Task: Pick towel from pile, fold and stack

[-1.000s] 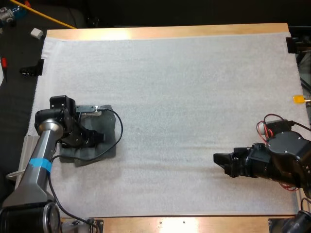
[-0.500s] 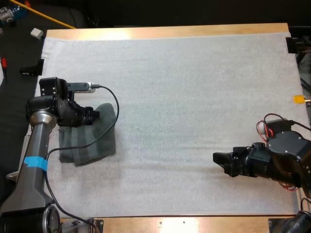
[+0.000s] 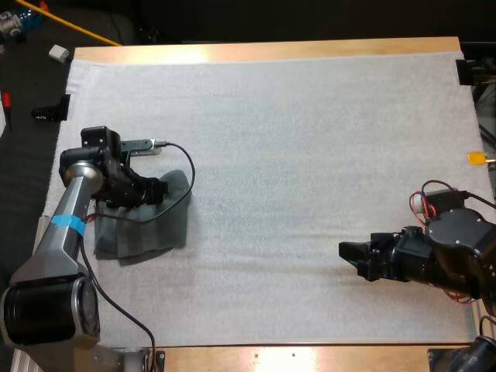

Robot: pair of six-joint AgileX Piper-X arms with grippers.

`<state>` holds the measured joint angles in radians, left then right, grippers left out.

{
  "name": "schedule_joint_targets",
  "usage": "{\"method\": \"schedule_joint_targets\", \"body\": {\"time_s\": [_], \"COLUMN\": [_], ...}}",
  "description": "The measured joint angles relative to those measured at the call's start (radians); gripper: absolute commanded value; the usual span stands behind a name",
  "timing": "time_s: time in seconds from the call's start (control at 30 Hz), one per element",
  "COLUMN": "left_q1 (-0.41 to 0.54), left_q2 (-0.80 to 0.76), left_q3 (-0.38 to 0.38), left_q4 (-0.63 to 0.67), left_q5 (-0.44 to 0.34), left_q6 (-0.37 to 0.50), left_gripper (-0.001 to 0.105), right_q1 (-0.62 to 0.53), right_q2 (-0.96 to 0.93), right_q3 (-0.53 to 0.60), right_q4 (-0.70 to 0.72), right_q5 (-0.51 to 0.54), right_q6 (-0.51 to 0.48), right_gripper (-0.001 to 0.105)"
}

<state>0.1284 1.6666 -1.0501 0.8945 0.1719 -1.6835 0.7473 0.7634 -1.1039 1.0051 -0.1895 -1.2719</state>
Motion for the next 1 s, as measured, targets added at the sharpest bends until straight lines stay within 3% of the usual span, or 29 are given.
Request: {"method": "schedule_joint_targets", "body": {"time_s": [0.27,0.4,0.67,1.0], "left_q1": [0.0,0.0,0.0,-0.043], "left_q2": [-0.072,-0.231,-0.349,-0.551], "left_q3": [-0.07,-0.132,-0.123,-0.123], "left_q4": [0.055,0.079,0.135,0.223], "left_q5": [-0.002,-0.005,-0.003,0.018], "left_q6": [0.0,0.0,-0.007,-0.012], "left_gripper": [0.059,0.059,0.059,0.059], "right_q1": [0.0,0.0,0.0,-0.037], "right_q2": [0.0,0.0,0.0,0.114], "right_q3": [0.0,0.0,0.0,0.0], "right_q4": [0.0,-0.003,-0.03,-0.097], "right_q5": [0.0,0.0,0.019,0.139], "right_q6": [0.002,0.002,-0.014,-0.108], "right_gripper": [0.065,0.064,0.065,0.065]}}
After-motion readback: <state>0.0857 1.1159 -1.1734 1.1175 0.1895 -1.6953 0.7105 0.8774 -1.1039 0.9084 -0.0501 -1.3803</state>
